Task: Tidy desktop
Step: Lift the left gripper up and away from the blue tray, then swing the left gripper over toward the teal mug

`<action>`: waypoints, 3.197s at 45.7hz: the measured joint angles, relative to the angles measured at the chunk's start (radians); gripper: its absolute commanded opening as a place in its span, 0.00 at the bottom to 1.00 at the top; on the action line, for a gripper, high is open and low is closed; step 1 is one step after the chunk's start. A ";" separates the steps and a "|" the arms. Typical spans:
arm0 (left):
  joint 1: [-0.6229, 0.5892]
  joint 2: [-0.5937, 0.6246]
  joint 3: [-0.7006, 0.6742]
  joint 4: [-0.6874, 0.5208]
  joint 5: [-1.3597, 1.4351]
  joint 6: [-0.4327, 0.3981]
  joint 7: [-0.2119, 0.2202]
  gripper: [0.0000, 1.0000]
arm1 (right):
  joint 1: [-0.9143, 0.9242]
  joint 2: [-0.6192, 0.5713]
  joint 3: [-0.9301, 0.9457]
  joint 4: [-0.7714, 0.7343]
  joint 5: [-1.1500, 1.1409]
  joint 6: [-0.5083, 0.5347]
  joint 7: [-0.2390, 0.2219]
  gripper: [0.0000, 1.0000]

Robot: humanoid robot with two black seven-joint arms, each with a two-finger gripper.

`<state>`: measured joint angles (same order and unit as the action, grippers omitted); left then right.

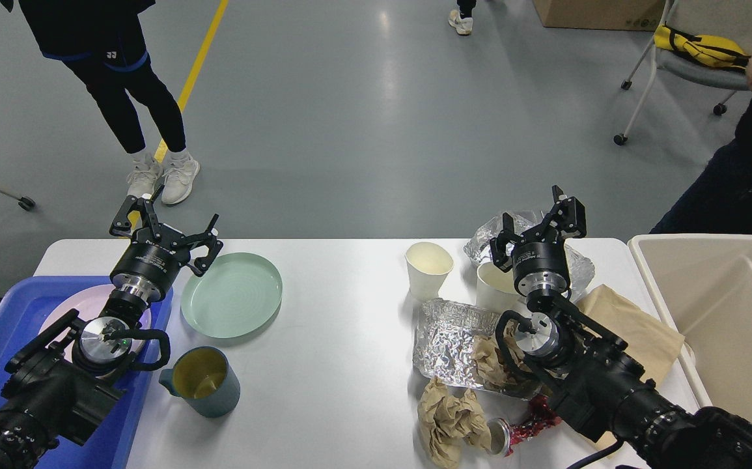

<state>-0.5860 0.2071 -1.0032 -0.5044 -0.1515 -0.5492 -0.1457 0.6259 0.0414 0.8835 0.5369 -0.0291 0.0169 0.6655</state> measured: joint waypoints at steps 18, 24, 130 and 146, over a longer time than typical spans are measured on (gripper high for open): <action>0.001 0.000 0.001 0.001 -0.002 -0.020 -0.020 0.96 | 0.000 0.000 0.000 0.000 0.000 0.000 0.000 1.00; 0.001 0.000 0.001 0.001 -0.002 -0.020 -0.020 0.96 | 0.000 0.000 0.000 0.000 0.000 0.000 0.000 1.00; -1.538 -0.151 2.413 -0.579 0.020 -0.127 -0.003 0.96 | -0.001 0.000 -0.001 0.000 0.000 0.000 0.000 1.00; -1.537 -0.166 2.411 -0.579 0.020 -0.127 -0.003 0.96 | 0.000 0.000 -0.001 0.000 0.000 0.000 0.000 1.00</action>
<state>-2.1228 0.0408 1.4081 -1.0835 -0.1319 -0.6766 -0.1488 0.6258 0.0414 0.8828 0.5369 -0.0291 0.0169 0.6654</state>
